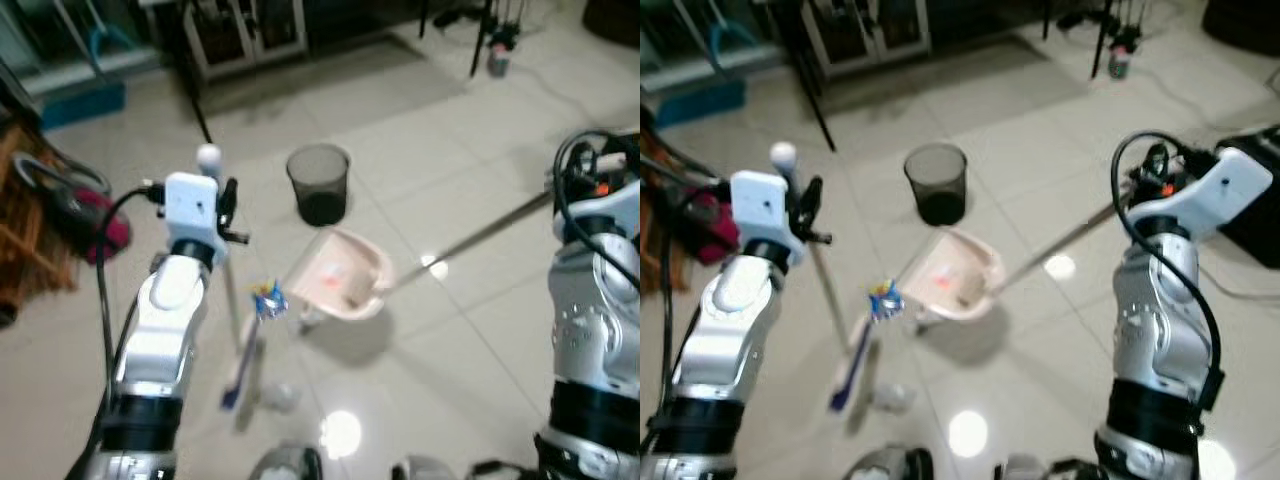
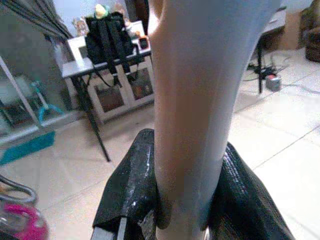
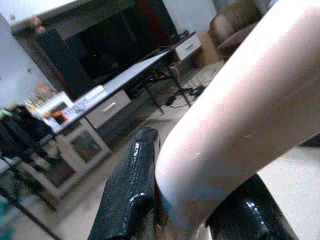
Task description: Sweep floor
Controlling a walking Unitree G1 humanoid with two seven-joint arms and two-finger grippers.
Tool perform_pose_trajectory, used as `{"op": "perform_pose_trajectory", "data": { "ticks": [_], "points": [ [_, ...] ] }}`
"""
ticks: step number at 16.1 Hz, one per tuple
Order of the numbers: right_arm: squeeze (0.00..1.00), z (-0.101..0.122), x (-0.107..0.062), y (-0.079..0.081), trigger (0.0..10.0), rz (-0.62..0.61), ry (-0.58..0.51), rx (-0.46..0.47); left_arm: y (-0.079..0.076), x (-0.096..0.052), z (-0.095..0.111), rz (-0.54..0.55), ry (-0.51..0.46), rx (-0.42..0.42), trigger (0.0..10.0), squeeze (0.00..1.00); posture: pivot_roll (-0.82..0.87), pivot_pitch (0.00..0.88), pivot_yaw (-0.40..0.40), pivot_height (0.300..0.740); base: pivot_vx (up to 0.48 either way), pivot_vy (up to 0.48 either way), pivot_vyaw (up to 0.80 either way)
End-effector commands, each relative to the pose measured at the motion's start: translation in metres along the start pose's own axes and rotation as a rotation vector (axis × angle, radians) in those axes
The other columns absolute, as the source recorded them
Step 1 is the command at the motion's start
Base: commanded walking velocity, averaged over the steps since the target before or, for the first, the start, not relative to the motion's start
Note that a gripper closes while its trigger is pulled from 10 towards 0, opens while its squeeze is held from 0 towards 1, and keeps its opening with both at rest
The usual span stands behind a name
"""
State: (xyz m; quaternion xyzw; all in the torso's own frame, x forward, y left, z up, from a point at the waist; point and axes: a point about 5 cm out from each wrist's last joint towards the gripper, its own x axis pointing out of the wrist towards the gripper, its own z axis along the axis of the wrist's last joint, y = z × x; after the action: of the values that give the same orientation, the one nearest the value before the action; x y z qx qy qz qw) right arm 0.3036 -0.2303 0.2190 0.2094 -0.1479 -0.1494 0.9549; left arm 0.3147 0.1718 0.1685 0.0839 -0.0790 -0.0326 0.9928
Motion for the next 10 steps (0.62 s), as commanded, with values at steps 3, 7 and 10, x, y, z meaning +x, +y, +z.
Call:
{"op": "perform_pose_trajectory", "data": {
  "ticks": [3,7,10],
  "points": [
    [0.0,0.016,0.008,-0.006,10.0,-0.042,-0.07,0.019,-0.001,0.002,0.008,0.01,-0.04,0.007,10.0,0.0,-0.12,0.073,0.109,0.74,0.385,0.0,0.0],
    [0.0,0.022,0.012,-0.008,10.0,-0.045,-0.088,0.017,-0.003,0.0,0.006,0.012,-0.038,0.005,10.0,0.0,-0.12,0.067,0.105,0.74,0.386,0.0,0.0],
    [0.0,0.027,0.016,-0.006,10.0,-0.042,-0.107,0.012,-0.005,-0.003,0.003,0.015,-0.032,0.005,10.0,0.0,-0.13,0.058,0.106,0.74,0.385,0.0,0.0]
  ]
}}
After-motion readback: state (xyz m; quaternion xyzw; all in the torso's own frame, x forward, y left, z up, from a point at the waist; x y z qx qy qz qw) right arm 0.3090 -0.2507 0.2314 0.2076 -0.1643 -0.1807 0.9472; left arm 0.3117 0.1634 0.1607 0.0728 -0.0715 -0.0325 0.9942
